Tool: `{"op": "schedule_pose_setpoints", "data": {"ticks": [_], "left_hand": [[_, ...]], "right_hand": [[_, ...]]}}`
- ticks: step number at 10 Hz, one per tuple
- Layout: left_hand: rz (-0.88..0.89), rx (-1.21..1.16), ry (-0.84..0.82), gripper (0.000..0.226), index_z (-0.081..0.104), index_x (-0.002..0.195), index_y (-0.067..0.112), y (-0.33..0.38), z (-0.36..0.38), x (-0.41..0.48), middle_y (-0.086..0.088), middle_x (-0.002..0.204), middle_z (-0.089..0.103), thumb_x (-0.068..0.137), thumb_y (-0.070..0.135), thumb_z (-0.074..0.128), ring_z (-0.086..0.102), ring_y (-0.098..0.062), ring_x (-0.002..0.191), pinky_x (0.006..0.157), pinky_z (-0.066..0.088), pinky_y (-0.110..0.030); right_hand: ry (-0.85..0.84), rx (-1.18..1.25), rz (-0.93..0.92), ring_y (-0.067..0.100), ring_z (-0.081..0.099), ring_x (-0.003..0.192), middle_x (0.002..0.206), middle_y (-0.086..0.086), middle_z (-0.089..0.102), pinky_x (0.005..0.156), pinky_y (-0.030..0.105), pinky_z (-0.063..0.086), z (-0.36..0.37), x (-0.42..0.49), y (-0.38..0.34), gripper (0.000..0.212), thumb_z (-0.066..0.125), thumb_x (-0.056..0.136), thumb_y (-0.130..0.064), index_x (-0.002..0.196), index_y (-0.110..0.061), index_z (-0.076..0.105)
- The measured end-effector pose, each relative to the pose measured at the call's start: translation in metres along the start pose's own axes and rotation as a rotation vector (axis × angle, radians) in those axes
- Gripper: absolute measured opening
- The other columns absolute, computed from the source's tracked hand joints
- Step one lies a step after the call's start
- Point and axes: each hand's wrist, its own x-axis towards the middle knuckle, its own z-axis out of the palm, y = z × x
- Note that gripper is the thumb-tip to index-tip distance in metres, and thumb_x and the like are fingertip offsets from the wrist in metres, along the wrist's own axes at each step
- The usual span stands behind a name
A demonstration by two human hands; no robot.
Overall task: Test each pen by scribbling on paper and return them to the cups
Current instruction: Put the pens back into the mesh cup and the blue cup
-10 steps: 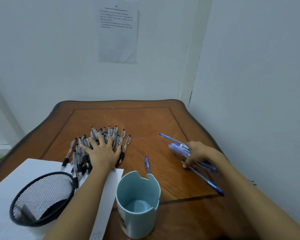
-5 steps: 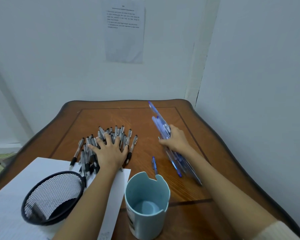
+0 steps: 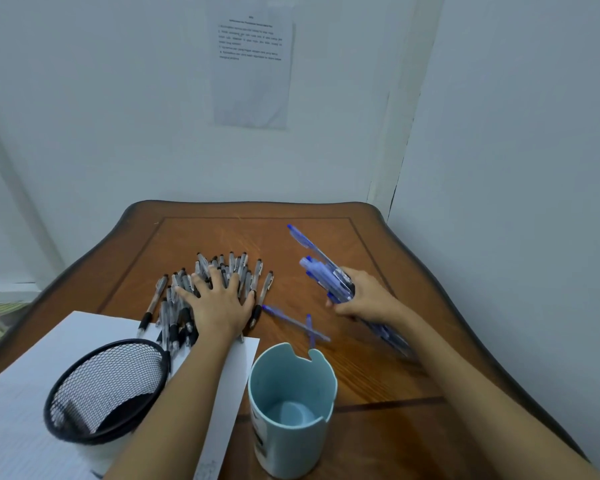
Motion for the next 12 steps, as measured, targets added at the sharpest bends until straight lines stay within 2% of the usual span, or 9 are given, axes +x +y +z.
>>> {"op": "schedule_pose_setpoints", "data": {"ticks": [2,3,4,5,6,7,9,11,12], "left_hand": [[-0.001,0.004,0.0,0.061,0.019,0.148,0.025,0.0,0.0,0.0,-0.014,0.157,0.009,0.096,0.057,0.02,0.01,-0.044,0.141,0.108,0.012,-0.066],[-0.001,0.004,0.007,0.061,0.02,0.147,0.025,0.0,0.001,0.0,-0.014,0.156,0.01,0.096,0.057,0.02,0.011,-0.044,0.141,0.108,0.013,-0.066],[0.001,-0.001,0.012,0.06,0.022,0.147,0.024,0.0,0.001,0.0,-0.014,0.156,0.011,0.096,0.057,0.021,0.011,-0.044,0.141,0.107,0.012,-0.067],[0.001,0.003,0.015,0.06,0.022,0.146,0.024,0.001,0.001,0.0,-0.014,0.156,0.011,0.096,0.057,0.021,0.012,-0.044,0.14,0.108,0.013,-0.067],[0.0,0.003,0.014,0.061,0.021,0.147,0.024,0.0,0.001,-0.001,-0.014,0.156,0.011,0.096,0.057,0.02,0.011,-0.044,0.141,0.108,0.012,-0.066],[0.0,-0.004,0.006,0.061,0.02,0.147,0.024,0.0,0.0,-0.001,-0.014,0.156,0.01,0.096,0.057,0.02,0.01,-0.044,0.141,0.108,0.012,-0.066],[0.001,-0.001,0.007,0.06,0.022,0.147,0.024,0.0,0.0,-0.001,-0.014,0.156,0.01,0.096,0.057,0.02,0.01,-0.044,0.141,0.107,0.011,-0.067],[-0.002,0.0,-0.001,0.061,0.019,0.148,0.024,0.0,-0.001,-0.001,-0.013,0.157,0.008,0.096,0.057,0.019,0.008,-0.044,0.141,0.107,0.01,-0.067],[-0.005,0.01,-0.007,0.061,0.018,0.148,0.024,0.0,0.0,-0.001,-0.013,0.157,0.009,0.096,0.057,0.019,0.008,-0.044,0.141,0.107,0.01,-0.067]], "right_hand": [[0.07,0.054,0.203,0.011,0.055,0.045,0.071,0.006,0.063,0.049,0.023,0.05,0.021,0.008,-0.008,0.037,0.076,0.073,-0.004,0.1,-0.009,0.051],[-0.015,-0.07,0.318,0.012,0.058,0.058,0.095,0.007,0.063,0.058,0.023,0.052,0.032,0.009,-0.012,0.052,0.084,0.069,-0.02,0.106,-0.011,0.049],[-0.05,-0.155,0.381,0.022,0.064,0.081,0.107,0.009,0.062,0.078,0.035,0.056,0.044,0.005,-0.007,0.065,0.086,0.064,-0.03,0.112,-0.01,0.049],[-0.03,-0.161,0.397,0.021,0.064,0.083,0.105,0.005,0.059,0.079,0.034,0.055,0.048,0.002,-0.007,0.065,0.087,0.063,-0.032,0.111,-0.011,0.049],[-0.02,-0.137,0.412,0.01,0.057,0.06,0.09,0.0,0.057,0.052,0.015,0.047,0.052,0.006,-0.007,0.045,0.081,0.072,-0.018,0.101,-0.012,0.047],[0.074,-0.165,0.378,0.017,0.064,0.07,0.1,0.007,0.064,0.065,0.025,0.055,0.056,0.015,-0.008,0.042,0.079,0.071,-0.018,0.102,-0.01,0.052],[0.094,-0.195,0.248,0.024,0.065,0.081,0.1,0.009,0.063,0.075,0.041,0.057,0.065,0.03,-0.023,0.043,0.078,0.071,-0.025,0.102,-0.01,0.053],[0.038,-0.249,0.203,0.021,0.051,0.083,0.097,0.005,0.057,0.055,0.027,0.034,0.078,0.027,-0.031,0.055,0.085,0.063,-0.04,0.095,-0.014,0.049],[-0.007,-0.346,0.225,0.025,0.053,0.084,0.1,0.01,0.06,0.065,0.029,0.038,0.078,0.03,-0.033,0.049,0.082,0.067,-0.035,0.096,-0.012,0.051]]}}
